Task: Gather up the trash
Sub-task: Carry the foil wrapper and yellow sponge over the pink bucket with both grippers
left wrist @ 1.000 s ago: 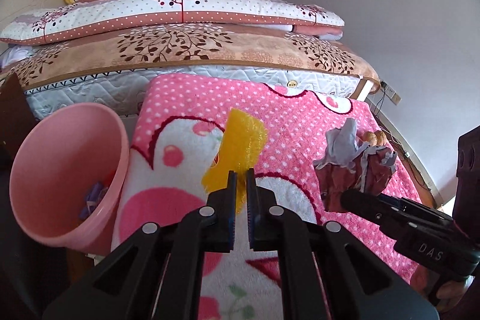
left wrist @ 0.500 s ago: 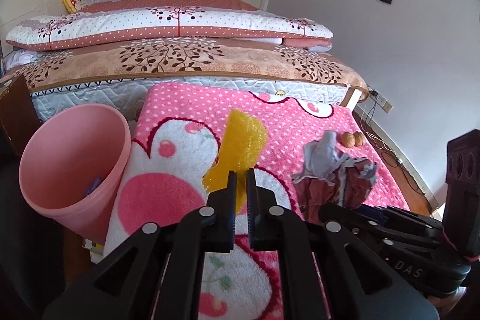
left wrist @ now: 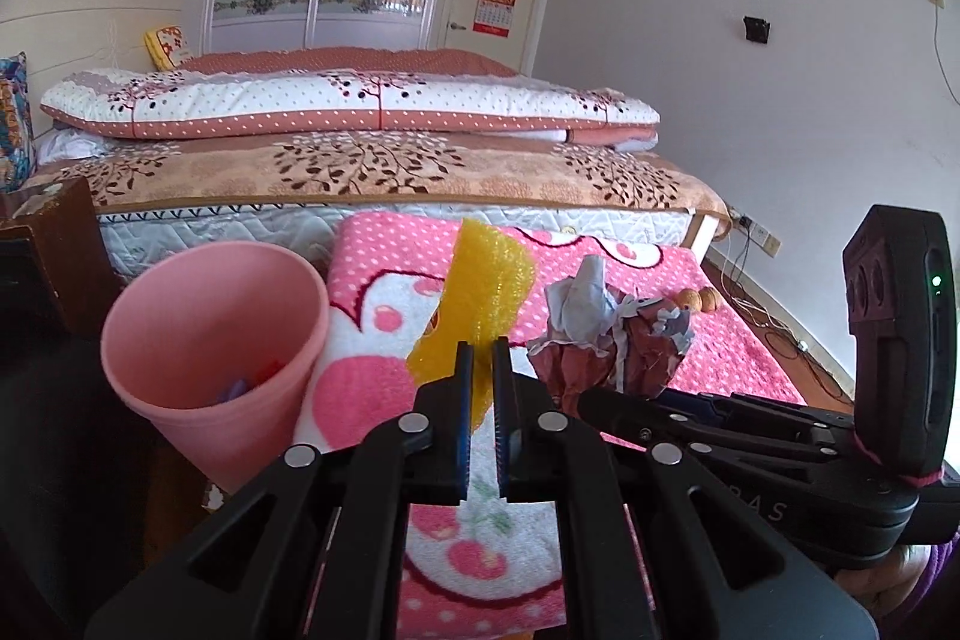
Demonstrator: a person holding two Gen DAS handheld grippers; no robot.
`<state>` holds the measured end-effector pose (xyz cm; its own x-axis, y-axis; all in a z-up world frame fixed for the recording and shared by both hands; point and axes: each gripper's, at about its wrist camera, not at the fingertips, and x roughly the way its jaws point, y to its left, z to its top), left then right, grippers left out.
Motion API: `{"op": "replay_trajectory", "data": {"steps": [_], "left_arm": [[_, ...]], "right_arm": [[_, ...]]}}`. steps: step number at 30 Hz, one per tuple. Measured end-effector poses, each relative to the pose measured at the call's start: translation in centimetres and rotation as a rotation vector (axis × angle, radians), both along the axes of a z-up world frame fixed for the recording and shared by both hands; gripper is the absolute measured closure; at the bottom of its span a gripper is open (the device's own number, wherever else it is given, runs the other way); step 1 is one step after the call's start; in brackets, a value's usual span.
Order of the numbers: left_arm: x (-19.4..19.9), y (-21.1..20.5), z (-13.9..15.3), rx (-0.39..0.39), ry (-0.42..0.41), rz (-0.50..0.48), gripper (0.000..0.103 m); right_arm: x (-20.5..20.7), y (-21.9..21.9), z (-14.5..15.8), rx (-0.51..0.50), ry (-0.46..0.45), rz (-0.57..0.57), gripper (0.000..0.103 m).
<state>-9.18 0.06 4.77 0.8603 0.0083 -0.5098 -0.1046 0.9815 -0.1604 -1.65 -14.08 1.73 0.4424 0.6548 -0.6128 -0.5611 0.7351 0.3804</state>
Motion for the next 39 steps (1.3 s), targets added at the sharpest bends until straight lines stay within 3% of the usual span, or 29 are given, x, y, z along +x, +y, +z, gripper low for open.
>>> {"op": "replay_trajectory", "data": {"steps": [12,20,30,39], "left_arm": [[-0.2,5.5,-0.6,-0.074,-0.008,0.097,0.097],[1.5,9.4,-1.9,-0.074,0.038,0.155,0.097],[1.0,13.1,-1.3,-0.095,0.015,0.201,0.097],[1.6,14.9,-2.8,-0.096,0.054,0.243,0.097]], "right_arm": [[0.5,3.4,0.1,0.004,-0.022,0.051,0.080],[2.3,4.8,0.7,0.051,-0.048,0.033,0.080],[2.8,5.2,2.0,0.051,-0.070,0.014,0.079],[3.6,9.9,3.1,0.023,-0.110,0.129,0.079]]}}
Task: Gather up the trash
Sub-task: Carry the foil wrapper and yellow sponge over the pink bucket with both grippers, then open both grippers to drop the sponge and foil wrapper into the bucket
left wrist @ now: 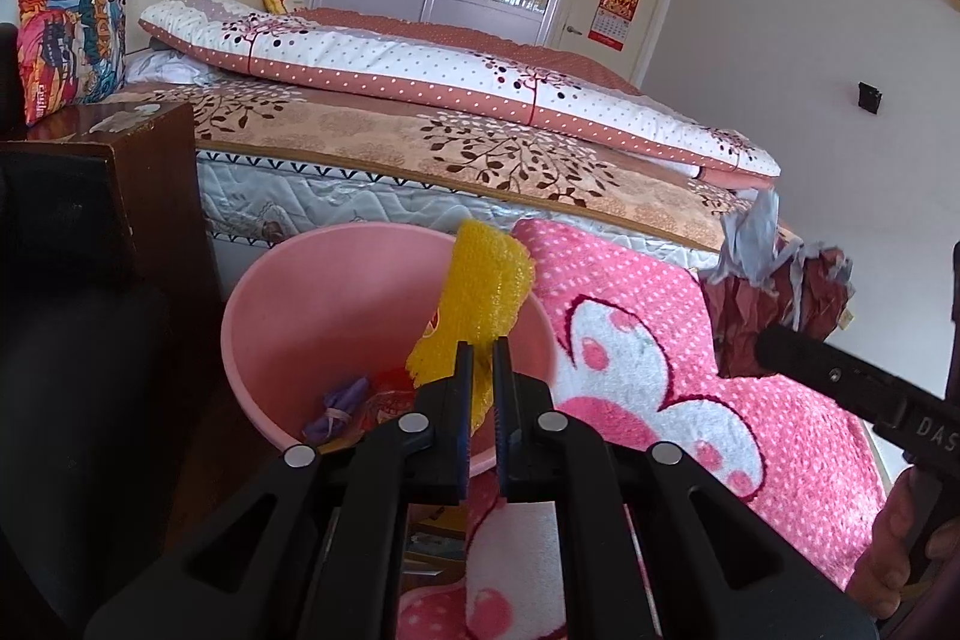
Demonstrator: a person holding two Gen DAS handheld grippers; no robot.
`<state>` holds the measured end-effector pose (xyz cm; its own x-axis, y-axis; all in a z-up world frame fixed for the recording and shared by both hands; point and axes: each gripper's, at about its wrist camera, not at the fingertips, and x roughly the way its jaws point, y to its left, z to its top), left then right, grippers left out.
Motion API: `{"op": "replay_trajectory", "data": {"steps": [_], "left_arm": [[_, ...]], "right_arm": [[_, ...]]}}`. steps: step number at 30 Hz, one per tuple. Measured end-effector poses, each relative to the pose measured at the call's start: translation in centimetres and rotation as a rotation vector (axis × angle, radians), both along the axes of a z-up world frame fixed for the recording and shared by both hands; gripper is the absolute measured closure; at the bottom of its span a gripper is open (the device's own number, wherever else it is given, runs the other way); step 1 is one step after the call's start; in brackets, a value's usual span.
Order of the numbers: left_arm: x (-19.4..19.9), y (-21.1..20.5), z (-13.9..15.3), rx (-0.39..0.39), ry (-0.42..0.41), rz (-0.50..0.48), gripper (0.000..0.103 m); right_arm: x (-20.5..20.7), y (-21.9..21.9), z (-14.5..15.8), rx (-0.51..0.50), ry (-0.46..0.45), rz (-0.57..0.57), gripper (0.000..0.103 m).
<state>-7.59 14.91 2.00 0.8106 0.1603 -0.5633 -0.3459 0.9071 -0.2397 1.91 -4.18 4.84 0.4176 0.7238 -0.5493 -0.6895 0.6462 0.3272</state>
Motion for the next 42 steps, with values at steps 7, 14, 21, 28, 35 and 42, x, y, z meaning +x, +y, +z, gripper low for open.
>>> {"op": "replay_trajectory", "data": {"steps": [7,14,21,28,35,42], "left_arm": [[0.8,2.0,-1.4,-0.002,0.050,0.044,0.097],[1.0,3.1,-2.2,0.026,0.075,0.067,0.097],[1.1,3.6,-3.1,0.020,0.093,0.075,0.097],[1.3,4.4,-4.1,0.000,0.117,0.085,0.097],[1.5,4.8,-4.9,-0.010,0.135,0.085,0.097],[1.8,5.1,-5.3,-0.022,0.145,0.082,0.097]], "right_arm": [[0.7,4.1,-0.5,-0.026,0.001,0.057,0.079],[1.2,8.0,-2.0,-0.097,0.021,0.108,0.079],[1.8,9.9,-3.8,-0.136,0.065,0.108,0.079],[2.4,10.9,-5.1,-0.168,0.088,0.110,0.079],[2.7,11.7,-6.3,-0.192,0.097,0.120,0.079],[3.4,12.1,-7.2,-0.211,0.116,0.115,0.079]]}}
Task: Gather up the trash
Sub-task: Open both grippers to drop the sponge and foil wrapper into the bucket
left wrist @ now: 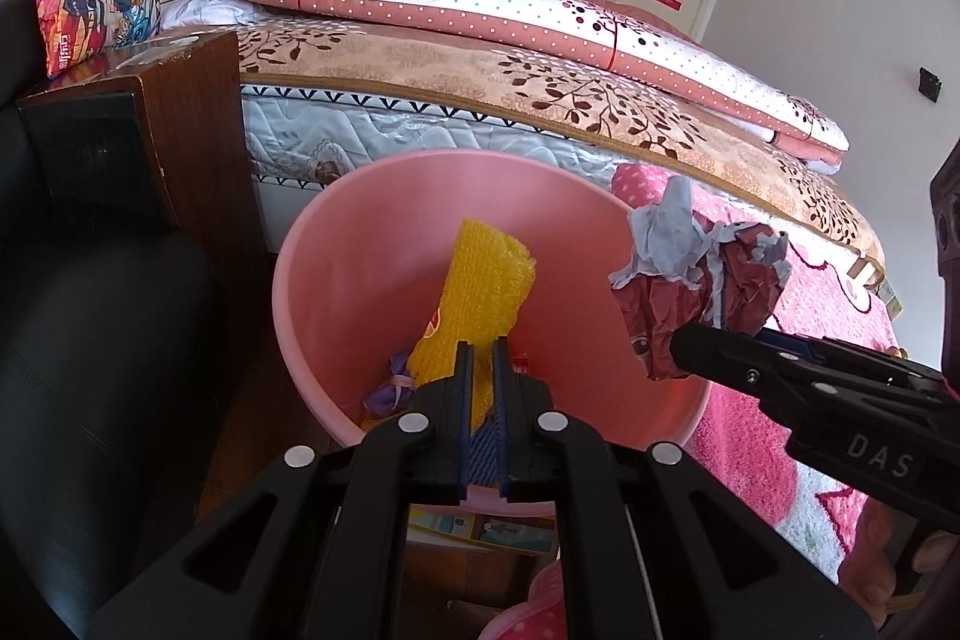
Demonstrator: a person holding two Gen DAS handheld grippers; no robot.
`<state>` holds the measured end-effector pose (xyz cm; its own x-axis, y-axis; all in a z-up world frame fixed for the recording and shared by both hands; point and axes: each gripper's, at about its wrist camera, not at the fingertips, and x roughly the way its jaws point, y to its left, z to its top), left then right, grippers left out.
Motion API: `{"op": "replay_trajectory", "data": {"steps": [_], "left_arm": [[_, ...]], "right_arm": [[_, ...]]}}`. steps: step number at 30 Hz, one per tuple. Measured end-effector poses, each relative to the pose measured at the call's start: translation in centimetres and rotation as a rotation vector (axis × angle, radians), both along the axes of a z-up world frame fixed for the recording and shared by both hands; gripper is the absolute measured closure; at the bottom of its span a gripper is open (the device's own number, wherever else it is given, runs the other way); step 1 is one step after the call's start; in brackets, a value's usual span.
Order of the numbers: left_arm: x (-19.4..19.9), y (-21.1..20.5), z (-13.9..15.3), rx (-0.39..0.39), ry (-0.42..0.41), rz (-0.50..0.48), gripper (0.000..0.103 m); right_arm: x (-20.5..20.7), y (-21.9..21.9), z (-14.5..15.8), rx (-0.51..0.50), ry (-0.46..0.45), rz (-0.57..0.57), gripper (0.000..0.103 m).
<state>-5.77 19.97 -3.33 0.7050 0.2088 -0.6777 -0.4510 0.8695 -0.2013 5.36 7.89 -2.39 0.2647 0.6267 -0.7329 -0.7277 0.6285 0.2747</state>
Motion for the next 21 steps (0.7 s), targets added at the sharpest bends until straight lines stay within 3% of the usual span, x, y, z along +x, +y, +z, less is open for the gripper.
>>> {"op": "replay_trajectory", "data": {"steps": [21], "left_arm": [[1.1,0.5,-0.4,-0.013,0.017,-0.007,0.094]], "right_arm": [[1.1,0.5,-1.2,0.001,0.026,-0.001,0.078]]}}
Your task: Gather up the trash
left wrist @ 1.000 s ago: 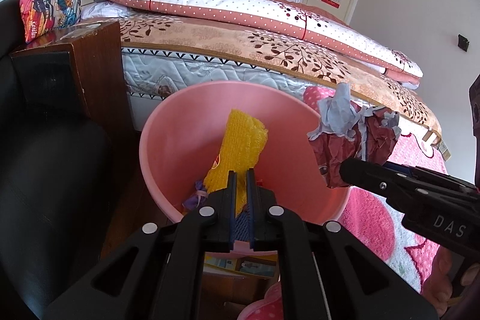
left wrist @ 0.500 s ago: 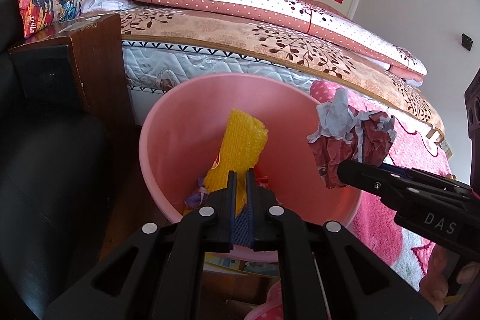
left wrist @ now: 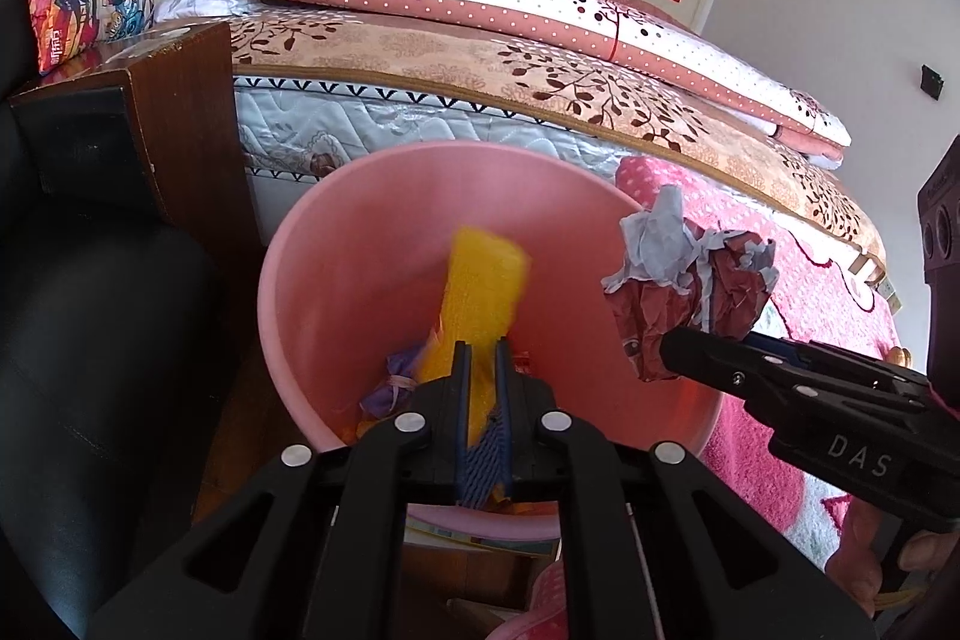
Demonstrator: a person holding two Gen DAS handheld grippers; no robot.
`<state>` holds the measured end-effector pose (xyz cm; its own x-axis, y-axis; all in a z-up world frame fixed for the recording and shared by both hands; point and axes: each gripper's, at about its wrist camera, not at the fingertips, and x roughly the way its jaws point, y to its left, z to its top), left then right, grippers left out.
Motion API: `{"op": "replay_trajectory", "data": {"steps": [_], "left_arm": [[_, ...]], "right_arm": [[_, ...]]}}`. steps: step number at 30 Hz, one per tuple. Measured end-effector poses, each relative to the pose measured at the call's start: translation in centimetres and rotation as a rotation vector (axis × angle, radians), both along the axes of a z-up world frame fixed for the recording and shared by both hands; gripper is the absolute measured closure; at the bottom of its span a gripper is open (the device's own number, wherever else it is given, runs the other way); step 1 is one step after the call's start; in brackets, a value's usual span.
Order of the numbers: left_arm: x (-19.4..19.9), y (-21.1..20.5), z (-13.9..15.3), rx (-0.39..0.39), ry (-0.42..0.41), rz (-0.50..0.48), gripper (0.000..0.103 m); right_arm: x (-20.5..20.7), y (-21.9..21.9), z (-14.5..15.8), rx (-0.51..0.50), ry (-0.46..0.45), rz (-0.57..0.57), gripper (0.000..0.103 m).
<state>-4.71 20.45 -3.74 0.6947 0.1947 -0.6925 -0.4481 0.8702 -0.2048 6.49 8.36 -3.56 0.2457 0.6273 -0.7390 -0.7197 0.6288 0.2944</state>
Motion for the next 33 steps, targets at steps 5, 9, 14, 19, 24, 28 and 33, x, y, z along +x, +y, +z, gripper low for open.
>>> {"op": "replay_trajectory", "data": {"steps": [5,9,14,19,24,28,33], "left_arm": [[0.0,-0.2,0.1,-0.002,-0.006,-0.002,0.067],[0.0,-0.3,0.4,0.001,-0.005,0.001,0.067],[-0.3,-0.6,1.0,0.011,-0.019,0.008,0.067],[-0.6,-1.2,1.8,0.042,-0.027,0.013,0.067],[-0.9,-2.1,2.8,0.068,-0.046,0.013,0.067],[-1.3,-2.9,3.3,0.087,-0.053,0.017,0.067],[-1.8,-4.1,4.0,0.110,-0.052,0.027,0.067]], "right_arm": [[0.3,-0.2,0.0,0.012,0.007,0.000,0.075],[0.2,-0.3,0.1,0.021,0.010,0.020,0.065],[-0.9,-0.4,0.8,0.017,-0.051,0.037,0.056],[-1.4,-1.7,1.3,0.033,-0.065,0.025,0.056],[-2.2,-3.4,1.9,0.050,-0.083,0.007,0.055],[-2.9,-4.4,2.3,0.065,-0.090,-0.001,0.055],[-3.9,-6.0,3.2,0.097,-0.120,-0.025,0.046]]}}
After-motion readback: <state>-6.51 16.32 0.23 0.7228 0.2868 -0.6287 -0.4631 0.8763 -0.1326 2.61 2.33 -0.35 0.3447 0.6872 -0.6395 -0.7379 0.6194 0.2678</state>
